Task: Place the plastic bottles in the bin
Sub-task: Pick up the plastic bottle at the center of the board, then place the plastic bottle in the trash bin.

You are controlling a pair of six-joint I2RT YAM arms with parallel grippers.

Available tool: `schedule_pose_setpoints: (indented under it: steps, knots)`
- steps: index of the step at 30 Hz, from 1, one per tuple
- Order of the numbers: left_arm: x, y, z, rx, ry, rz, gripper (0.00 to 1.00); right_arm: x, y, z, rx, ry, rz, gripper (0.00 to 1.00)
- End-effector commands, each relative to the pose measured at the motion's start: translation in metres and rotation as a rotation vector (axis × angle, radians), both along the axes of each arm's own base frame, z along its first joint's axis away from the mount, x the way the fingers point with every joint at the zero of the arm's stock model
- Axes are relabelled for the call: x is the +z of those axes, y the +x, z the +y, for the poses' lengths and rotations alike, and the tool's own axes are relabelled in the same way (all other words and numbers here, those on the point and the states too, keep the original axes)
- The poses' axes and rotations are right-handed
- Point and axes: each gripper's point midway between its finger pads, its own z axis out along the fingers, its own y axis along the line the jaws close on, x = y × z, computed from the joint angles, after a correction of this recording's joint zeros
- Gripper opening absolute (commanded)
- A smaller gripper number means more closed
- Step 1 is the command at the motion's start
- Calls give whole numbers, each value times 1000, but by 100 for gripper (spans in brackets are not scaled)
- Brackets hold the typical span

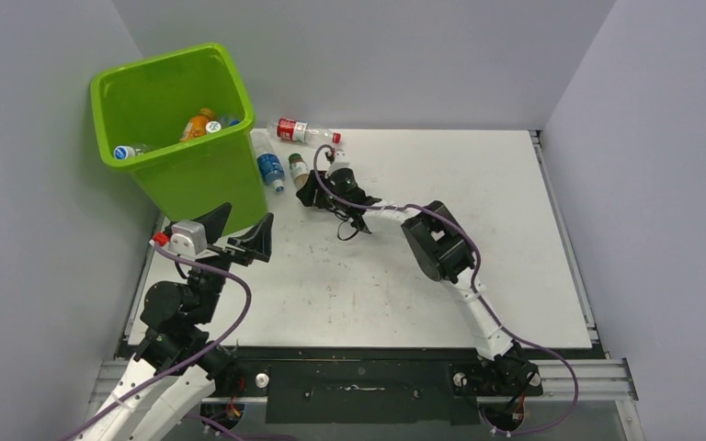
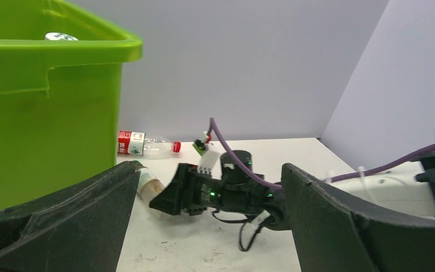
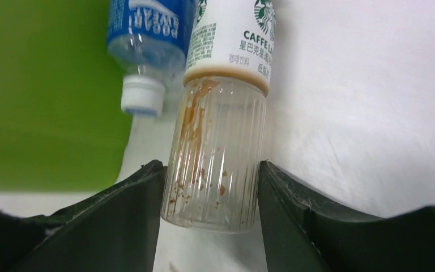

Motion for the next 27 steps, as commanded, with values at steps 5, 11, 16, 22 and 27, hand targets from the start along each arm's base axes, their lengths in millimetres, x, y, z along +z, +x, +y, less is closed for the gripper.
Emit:
schedule_pose_setpoints:
  steps: [5, 11, 16, 22, 27]
  knots:
    - [10, -1, 3, -8, -80, -30, 96, 122, -55, -73, -70, 108, -169, 7]
    - [16, -2, -12, -96, -160, 4, 96, 182, -127, -135, -92, 133, -247, 5]
    - [38, -13, -58, -350, -193, 38, 96, 210, -208, -176, -75, 66, -363, 5]
    - [58, -25, -132, -778, -311, 158, 96, 232, -299, -209, -34, 65, -545, 5]
    - [74, -26, -140, -884, -502, 142, 96, 255, -340, -242, -7, 196, -653, 5]
